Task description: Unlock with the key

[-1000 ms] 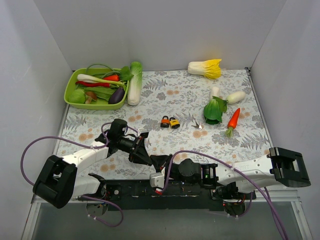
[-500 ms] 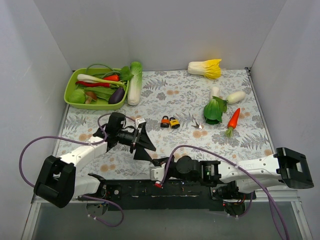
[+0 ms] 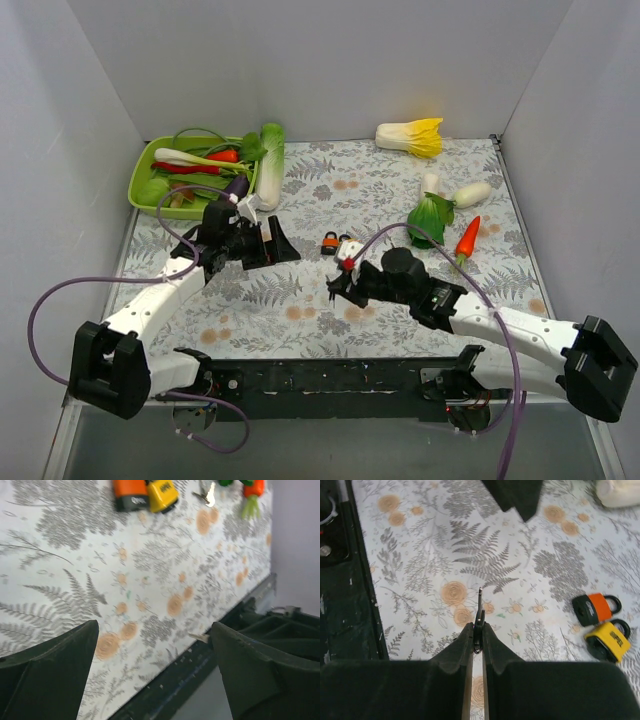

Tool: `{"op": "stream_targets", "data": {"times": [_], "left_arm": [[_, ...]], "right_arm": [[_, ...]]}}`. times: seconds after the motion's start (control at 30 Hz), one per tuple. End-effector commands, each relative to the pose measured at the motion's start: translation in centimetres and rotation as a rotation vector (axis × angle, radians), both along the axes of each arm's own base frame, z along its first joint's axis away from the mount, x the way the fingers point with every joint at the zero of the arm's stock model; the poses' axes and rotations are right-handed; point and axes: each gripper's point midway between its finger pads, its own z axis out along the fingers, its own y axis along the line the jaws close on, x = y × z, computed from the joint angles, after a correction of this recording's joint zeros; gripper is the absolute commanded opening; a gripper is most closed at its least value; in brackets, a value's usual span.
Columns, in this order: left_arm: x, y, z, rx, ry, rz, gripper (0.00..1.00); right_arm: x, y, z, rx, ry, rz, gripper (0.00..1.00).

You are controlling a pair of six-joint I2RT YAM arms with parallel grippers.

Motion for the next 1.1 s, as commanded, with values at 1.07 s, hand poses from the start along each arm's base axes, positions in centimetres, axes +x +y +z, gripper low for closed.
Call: {"op": "stream_targets", "data": {"times": [1.07], "left_arm": [[9.3, -9.2, -11.1, 0.704, -0.095, 0.047, 0.87]], "right_arm": [[8.7, -8.8, 3.6, 0.38, 0.331, -0.397, 0.01]]}}
